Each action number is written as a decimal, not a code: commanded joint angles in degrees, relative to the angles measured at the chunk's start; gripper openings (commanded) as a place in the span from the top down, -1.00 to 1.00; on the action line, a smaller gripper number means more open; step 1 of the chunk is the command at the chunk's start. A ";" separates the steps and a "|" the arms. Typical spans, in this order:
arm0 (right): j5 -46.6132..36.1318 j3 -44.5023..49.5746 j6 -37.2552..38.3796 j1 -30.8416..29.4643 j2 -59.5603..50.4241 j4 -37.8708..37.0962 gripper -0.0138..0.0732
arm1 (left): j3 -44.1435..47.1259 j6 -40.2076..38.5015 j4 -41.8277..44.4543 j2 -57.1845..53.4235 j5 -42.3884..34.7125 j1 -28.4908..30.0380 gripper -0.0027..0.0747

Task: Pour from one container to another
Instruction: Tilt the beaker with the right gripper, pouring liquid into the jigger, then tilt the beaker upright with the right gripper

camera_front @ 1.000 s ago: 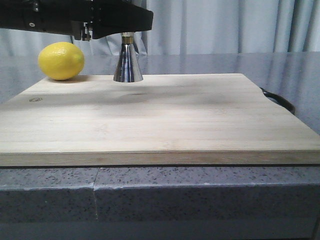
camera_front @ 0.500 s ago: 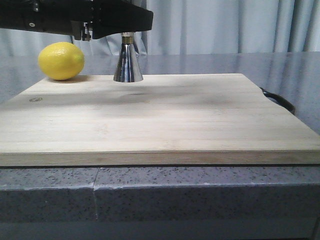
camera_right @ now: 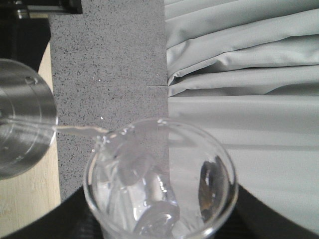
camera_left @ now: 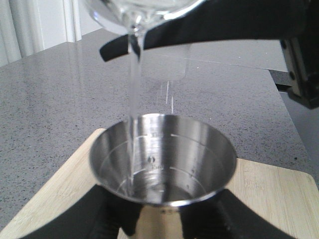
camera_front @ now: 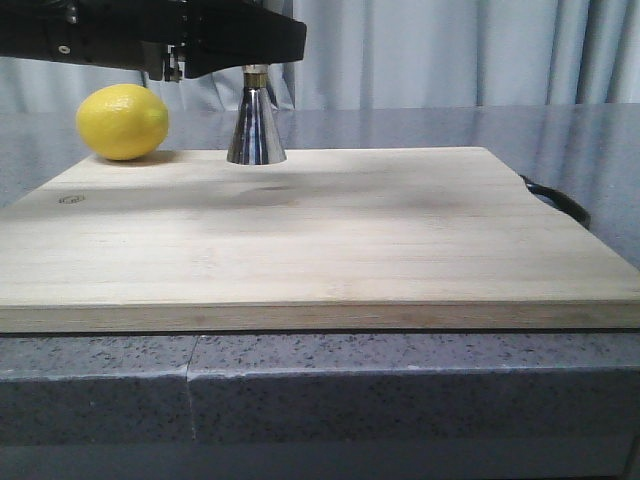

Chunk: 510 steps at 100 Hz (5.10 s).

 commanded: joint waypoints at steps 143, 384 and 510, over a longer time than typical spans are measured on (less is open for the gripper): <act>-3.76 -2.19 -3.24 0.07 -2.38 -3.77 -0.06 | -1.64 -0.01 -5.54 -2.20 5.14 -0.46 0.34; -1.84 -2.19 20.14 -3.71 -5.98 7.62 -0.06 | -1.64 -0.01 -5.54 -2.20 5.14 -0.46 0.34; -46.93 35.81 22.35 -30.06 -16.81 59.98 -0.06 | -1.64 -0.01 -5.54 -2.20 5.14 -0.46 0.34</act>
